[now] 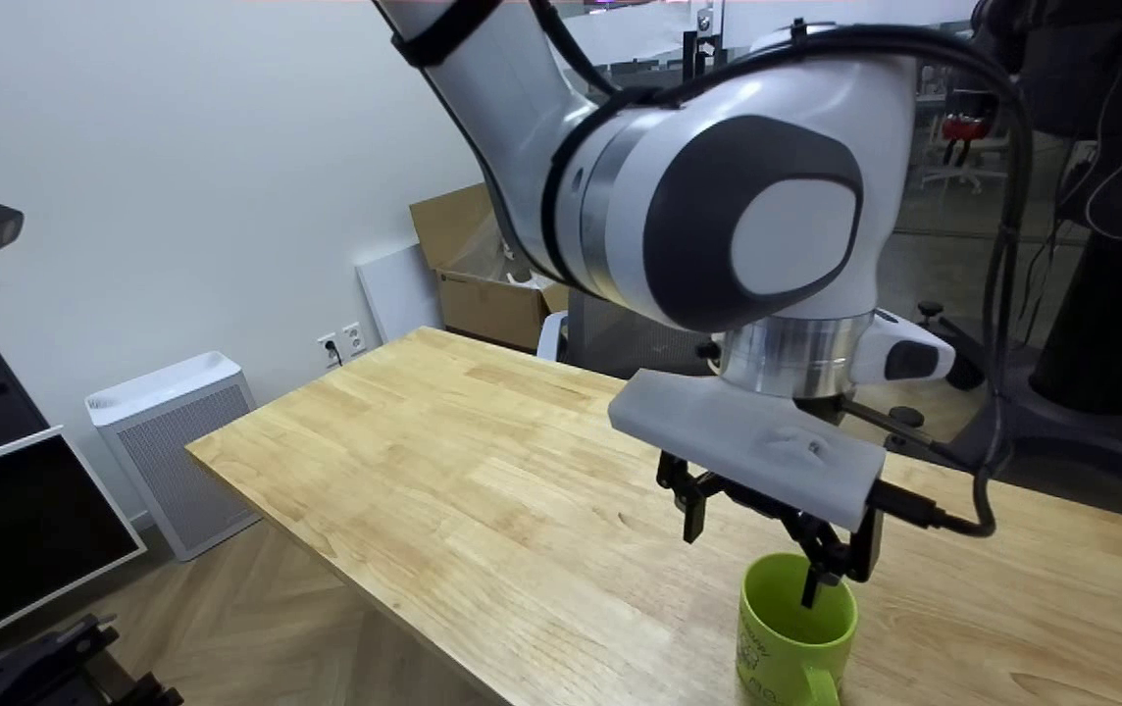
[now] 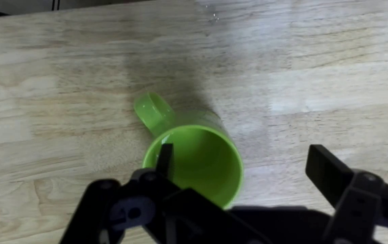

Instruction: Pick up the cup and move it to the right twice.

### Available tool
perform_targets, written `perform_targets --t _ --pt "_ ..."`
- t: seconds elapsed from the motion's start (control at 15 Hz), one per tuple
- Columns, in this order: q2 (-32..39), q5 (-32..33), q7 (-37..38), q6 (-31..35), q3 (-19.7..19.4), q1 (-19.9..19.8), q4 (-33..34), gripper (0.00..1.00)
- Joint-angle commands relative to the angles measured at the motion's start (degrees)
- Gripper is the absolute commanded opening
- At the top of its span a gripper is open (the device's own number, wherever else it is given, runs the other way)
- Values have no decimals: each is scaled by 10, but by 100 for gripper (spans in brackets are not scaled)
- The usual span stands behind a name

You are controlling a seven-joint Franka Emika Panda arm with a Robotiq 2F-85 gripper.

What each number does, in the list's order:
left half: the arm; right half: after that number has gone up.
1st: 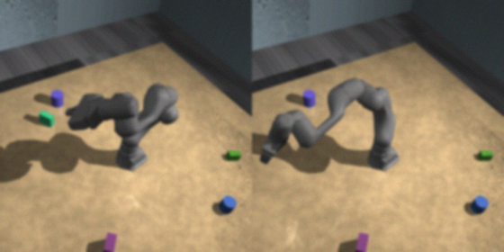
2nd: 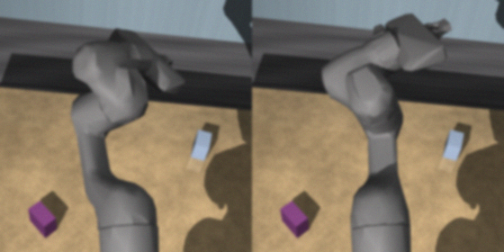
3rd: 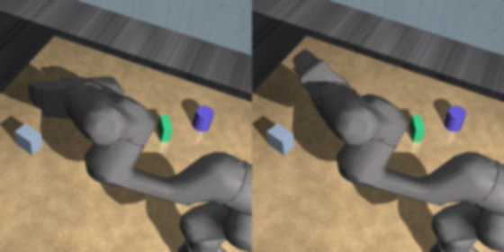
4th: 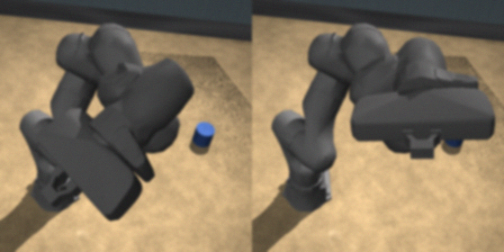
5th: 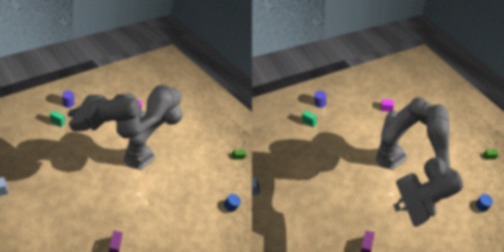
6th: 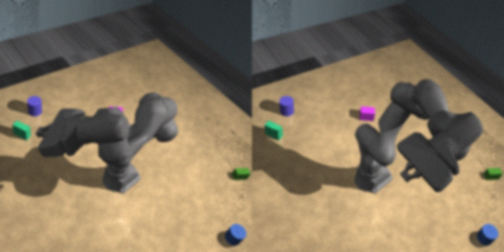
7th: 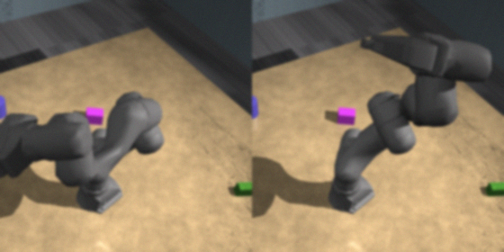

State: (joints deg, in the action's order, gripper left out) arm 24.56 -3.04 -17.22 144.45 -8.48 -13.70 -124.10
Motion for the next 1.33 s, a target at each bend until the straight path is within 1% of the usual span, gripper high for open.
perform_targets --t 0.0,0.2,0.53,1.13,1.2,1.27 --pt "32 18 36 -16 5 9 56 100" --pt "49 18 43 -13 12 12 75 100" --pt "75 20 51 -7 14 15 83 100" --pt "109 30 72 -9 7 20 91 100" --pt "111 32 76 -7 7 21 92 75" --pt "113 36 81 -7 5 22 93 74"
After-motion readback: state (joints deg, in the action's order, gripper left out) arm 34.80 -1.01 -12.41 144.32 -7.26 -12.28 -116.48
